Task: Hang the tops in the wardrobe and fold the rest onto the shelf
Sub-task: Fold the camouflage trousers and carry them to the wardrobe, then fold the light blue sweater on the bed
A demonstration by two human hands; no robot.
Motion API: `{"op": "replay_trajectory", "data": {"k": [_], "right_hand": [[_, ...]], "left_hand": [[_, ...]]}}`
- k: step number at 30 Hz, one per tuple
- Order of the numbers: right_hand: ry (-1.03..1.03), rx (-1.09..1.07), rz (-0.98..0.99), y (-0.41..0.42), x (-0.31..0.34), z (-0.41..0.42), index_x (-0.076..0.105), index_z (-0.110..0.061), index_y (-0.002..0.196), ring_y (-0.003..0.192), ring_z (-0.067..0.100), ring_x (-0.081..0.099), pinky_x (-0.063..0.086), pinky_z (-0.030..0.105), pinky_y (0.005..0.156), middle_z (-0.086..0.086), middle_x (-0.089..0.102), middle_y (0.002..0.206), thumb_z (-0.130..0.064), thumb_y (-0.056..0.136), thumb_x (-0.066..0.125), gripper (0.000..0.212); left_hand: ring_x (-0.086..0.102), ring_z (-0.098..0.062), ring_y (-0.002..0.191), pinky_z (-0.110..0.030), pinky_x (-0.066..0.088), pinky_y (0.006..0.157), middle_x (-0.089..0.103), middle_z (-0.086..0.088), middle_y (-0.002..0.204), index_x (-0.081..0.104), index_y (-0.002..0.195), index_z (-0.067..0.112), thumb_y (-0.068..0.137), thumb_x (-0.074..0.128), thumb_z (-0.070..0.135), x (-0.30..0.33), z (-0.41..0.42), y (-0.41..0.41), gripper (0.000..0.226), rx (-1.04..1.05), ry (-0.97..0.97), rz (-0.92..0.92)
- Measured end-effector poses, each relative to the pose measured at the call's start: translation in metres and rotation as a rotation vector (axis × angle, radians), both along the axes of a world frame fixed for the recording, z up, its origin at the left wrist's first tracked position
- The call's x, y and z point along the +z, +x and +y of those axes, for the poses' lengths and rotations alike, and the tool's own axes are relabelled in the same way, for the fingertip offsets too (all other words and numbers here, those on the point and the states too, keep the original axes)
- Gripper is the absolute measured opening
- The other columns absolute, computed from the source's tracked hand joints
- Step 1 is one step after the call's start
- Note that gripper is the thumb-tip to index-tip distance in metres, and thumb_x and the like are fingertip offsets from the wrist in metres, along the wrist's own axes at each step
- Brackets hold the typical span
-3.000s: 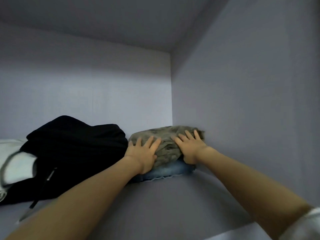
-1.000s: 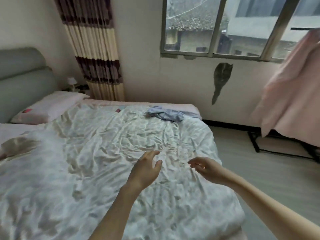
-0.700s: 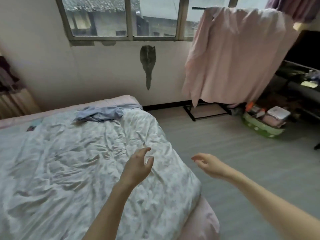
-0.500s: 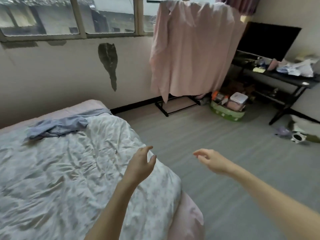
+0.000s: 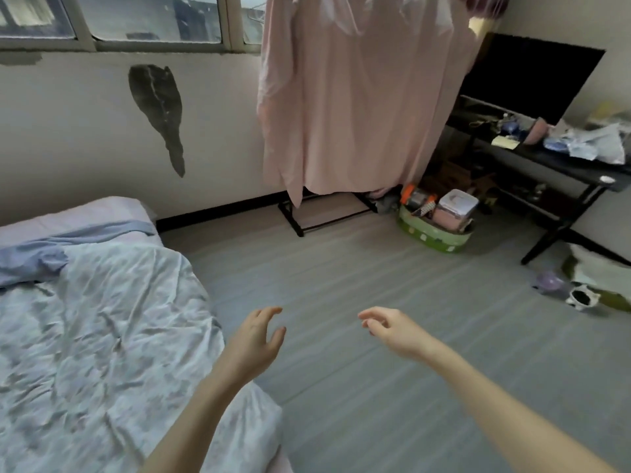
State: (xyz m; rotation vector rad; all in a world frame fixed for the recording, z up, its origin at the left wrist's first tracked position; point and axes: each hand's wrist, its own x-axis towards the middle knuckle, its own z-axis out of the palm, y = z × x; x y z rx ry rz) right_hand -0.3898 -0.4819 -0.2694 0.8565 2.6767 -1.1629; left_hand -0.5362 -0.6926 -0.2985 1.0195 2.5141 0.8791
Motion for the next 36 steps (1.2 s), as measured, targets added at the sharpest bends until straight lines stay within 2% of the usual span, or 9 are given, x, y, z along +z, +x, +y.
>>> {"op": "replay_trajectory", "data": {"k": [6, 11, 15, 19, 23, 26, 32, 36], "right_hand": [[0.009, -0.025, 0.020, -0.018, 0.015, 0.142, 0.062, -0.004, 0.116, 0.091, 0.011, 0.057, 0.041, 0.016, 0.081, 0.013, 0.066, 0.112, -0.006, 0.097, 0.044, 0.026], [0.036, 0.013, 0.066, -0.080, 0.026, 0.204, 0.064, -0.006, 0.113, 0.096, 0.019, 0.061, 0.043, 0.024, 0.086, 0.010, 0.068, 0.109, -0.006, 0.096, 0.043, 0.027], [0.040, 0.265, 0.046, -0.169, 0.032, 0.190, 0.060, -0.011, 0.120, 0.109, 0.018, 0.058, 0.039, 0.019, 0.088, 0.004, 0.065, 0.117, -0.012, 0.099, 0.041, 0.029], [0.111, 0.486, 0.074, -0.268, 0.030, 0.163, 0.054, -0.014, 0.129, 0.118, 0.016, 0.053, 0.035, 0.018, 0.093, 0.002, 0.059, 0.128, -0.014, 0.099, 0.039, 0.034], [0.280, 0.599, 0.128, -0.378, 0.023, 0.138, 0.048, -0.016, 0.135, 0.129, 0.017, 0.042, 0.032, 0.028, 0.106, 0.001, 0.048, 0.140, -0.013, 0.097, 0.038, 0.039], [0.377, 0.658, 0.138, -0.453, 0.025, 0.113, 0.046, -0.019, 0.136, 0.129, 0.021, 0.040, 0.034, 0.035, 0.105, 0.001, 0.044, 0.142, -0.016, 0.098, 0.036, 0.040], [0.495, 0.836, 0.272, -0.585, 0.026, 0.040, 0.043, -0.021, 0.138, 0.128, 0.022, 0.039, 0.034, 0.033, 0.100, -0.002, 0.044, 0.140, -0.020, 0.099, 0.035, 0.040], [0.500, 0.999, 0.272, -0.658, 0.008, -0.002, 0.040, -0.021, 0.139, 0.129, 0.022, 0.036, 0.033, 0.033, 0.098, -0.001, 0.041, 0.141, -0.020, 0.098, 0.036, 0.041]], "left_hand": [[0.046, -0.013, 0.124, -0.022, 0.034, 0.099, 0.050, 0.001, 0.135, 0.045, 0.136, 0.016, 0.097, 0.048, 0.028, 0.013, 0.170, -0.031, 0.041, 0.022, 0.041, 0.011], [0.045, -0.012, 0.124, -0.024, 0.036, 0.100, 0.049, 0.003, 0.135, 0.044, 0.138, 0.019, 0.097, 0.047, 0.030, 0.030, 0.236, -0.062, 0.042, 0.039, 0.075, 0.041], [0.044, -0.013, 0.126, -0.026, 0.035, 0.103, 0.048, 0.001, 0.137, 0.043, 0.139, 0.016, 0.097, 0.048, 0.029, 0.032, 0.212, -0.114, 0.044, 0.195, 0.045, 0.063], [0.042, -0.018, 0.130, -0.035, 0.033, 0.107, 0.045, -0.003, 0.141, 0.039, 0.142, 0.014, 0.096, 0.049, 0.030, 0.029, 0.166, -0.197, 0.049, 0.376, -0.028, 0.045], [0.041, -0.020, 0.130, -0.035, 0.034, 0.106, 0.042, -0.003, 0.142, 0.038, 0.143, 0.016, 0.096, 0.050, 0.029, 0.030, 0.132, -0.289, 0.050, 0.552, -0.034, 0.123], [0.041, -0.020, 0.128, -0.033, 0.036, 0.103, 0.042, 0.000, 0.141, 0.038, 0.143, 0.019, 0.096, 0.048, 0.031, 0.033, 0.107, -0.339, 0.049, 0.621, -0.071, 0.183], [0.042, -0.022, 0.127, -0.034, 0.033, 0.104, 0.046, -0.003, 0.140, 0.044, 0.139, 0.016, 0.096, 0.048, 0.026, 0.035, 0.044, -0.424, 0.045, 0.831, -0.060, 0.200], [0.040, -0.022, 0.129, -0.035, 0.032, 0.105, 0.043, -0.002, 0.142, 0.042, 0.140, 0.016, 0.096, 0.046, 0.025, 0.016, 0.008, -0.461, 0.045, 0.983, -0.059, 0.132]]}}
